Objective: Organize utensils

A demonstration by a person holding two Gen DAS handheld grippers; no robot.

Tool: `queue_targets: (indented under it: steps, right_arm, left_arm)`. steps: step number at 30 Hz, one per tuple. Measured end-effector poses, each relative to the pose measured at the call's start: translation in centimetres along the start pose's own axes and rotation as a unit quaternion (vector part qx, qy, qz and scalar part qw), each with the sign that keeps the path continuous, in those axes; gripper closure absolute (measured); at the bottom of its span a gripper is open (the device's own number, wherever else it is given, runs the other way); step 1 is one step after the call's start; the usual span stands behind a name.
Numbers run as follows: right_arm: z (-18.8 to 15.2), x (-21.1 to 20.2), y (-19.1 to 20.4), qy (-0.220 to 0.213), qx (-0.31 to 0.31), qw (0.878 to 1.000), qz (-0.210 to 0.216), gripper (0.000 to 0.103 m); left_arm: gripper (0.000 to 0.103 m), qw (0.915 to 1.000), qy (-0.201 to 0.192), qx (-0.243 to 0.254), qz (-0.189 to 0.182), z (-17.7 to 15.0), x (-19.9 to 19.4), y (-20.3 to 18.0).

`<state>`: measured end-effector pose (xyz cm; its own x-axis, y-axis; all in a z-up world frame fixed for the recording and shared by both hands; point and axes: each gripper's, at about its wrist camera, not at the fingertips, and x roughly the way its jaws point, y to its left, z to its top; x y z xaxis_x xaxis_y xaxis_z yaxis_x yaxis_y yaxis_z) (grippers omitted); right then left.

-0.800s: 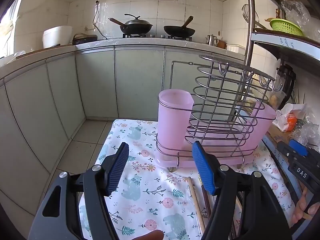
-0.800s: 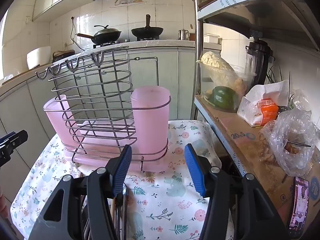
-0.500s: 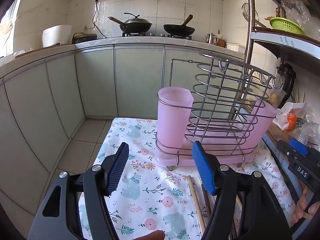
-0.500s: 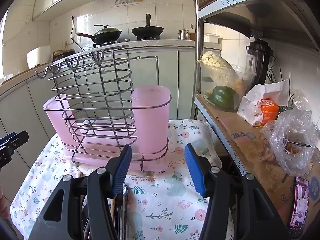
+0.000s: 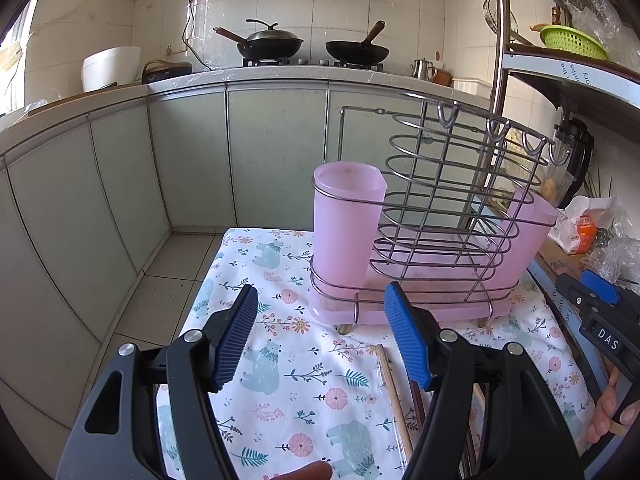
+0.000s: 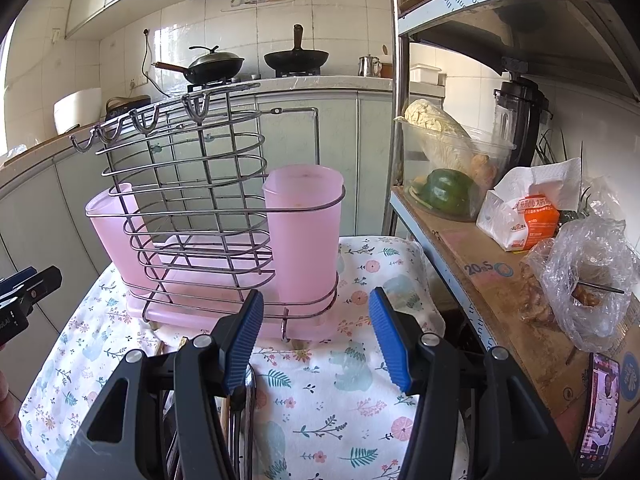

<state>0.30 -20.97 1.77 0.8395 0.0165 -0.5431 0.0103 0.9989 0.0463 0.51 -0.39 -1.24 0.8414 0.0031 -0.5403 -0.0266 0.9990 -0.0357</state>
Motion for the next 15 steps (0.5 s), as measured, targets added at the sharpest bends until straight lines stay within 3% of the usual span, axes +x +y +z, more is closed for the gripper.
queue_targets:
  steps: [15]
  right_arm:
    - [0.21, 0.09, 0.07, 0.002, -0.001, 1.000, 0.000, 0.049]
  left_arm:
    - [0.037, 1.0000, 0.001, 0.001, 0.000, -0.08, 0.02, -0.05]
